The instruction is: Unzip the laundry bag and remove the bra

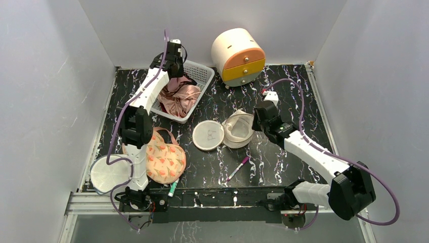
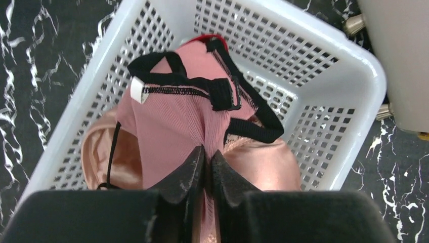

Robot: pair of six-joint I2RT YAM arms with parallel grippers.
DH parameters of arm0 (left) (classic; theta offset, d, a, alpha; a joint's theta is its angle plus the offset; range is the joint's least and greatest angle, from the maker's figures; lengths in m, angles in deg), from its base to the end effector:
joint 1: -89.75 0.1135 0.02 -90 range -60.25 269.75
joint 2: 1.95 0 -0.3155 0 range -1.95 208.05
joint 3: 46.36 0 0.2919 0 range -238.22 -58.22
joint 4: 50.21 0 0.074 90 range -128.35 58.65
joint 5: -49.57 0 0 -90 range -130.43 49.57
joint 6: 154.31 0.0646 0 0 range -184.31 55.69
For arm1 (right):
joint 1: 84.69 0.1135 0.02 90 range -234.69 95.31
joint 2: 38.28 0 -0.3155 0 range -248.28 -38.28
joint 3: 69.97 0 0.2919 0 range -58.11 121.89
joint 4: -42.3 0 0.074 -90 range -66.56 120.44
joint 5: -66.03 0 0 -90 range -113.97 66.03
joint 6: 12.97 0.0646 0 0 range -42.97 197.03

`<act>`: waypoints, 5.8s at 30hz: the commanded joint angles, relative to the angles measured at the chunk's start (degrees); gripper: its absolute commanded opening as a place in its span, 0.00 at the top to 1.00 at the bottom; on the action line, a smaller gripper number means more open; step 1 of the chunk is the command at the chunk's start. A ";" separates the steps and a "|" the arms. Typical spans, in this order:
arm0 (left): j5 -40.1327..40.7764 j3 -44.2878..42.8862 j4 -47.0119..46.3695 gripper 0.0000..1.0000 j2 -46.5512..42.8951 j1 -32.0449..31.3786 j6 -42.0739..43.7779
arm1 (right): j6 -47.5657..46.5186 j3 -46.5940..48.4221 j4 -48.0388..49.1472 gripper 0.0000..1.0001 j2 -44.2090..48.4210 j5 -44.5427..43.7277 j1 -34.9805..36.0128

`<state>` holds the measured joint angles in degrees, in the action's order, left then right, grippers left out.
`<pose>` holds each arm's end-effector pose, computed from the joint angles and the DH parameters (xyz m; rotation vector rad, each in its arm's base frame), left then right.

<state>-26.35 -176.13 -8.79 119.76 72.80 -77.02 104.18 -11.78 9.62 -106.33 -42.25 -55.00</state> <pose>0.5680 -0.1567 0.3477 -0.0628 2.1327 -0.0395 0.2614 0.1257 0.2646 0.1100 2.2698 0.1535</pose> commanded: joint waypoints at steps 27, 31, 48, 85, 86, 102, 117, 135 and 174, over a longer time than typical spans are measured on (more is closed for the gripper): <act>-16.30 44.89 -13.32 0.02 -37.87 -18.43 -13.90 | -4.65 2.87 0.89 0.43 0.38 7.54 -16.80; -15.39 51.90 -14.83 0.02 -40.48 -23.83 -16.77 | -4.73 3.78 -0.01 0.17 4.05 8.93 -16.81; -9.37 54.29 -18.09 0.46 -24.00 -25.91 -18.36 | -5.98 4.82 -2.92 0.09 11.01 14.30 -16.85; 12.82 49.30 -5.59 1.00 -44.87 -25.76 -4.61 | -9.31 1.54 1.06 0.08 6.02 35.37 -16.84; 14.03 47.75 -4.64 1.00 -45.21 -25.76 -4.22 | -9.46 1.43 1.72 0.08 5.07 38.84 -16.74; 15.96 35.72 -4.80 1.00 -41.03 -28.57 3.06 | 0.74 4.24 6.45 0.34 -11.29 43.64 -3.10; 23.41 38.55 -10.46 1.00 -34.53 -40.17 7.22 | 4.72 9.10 2.49 0.02 -1.12 22.70 -8.68; 5.37 37.31 -14.59 1.00 -20.11 -44.22 1.18 | -1.55 11.54 1.38 0.02 34.26 -4.85 -8.72; -19.70 33.59 -12.42 0.02 -46.56 4.85 -4.76 | -10.41 16.06 0.99 0.02 22.26 7.12 -8.73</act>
<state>-48.16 -137.05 -25.71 82.49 66.64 -85.37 97.56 -0.20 7.48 -83.25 -37.18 -63.80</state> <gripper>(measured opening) 0.982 0.980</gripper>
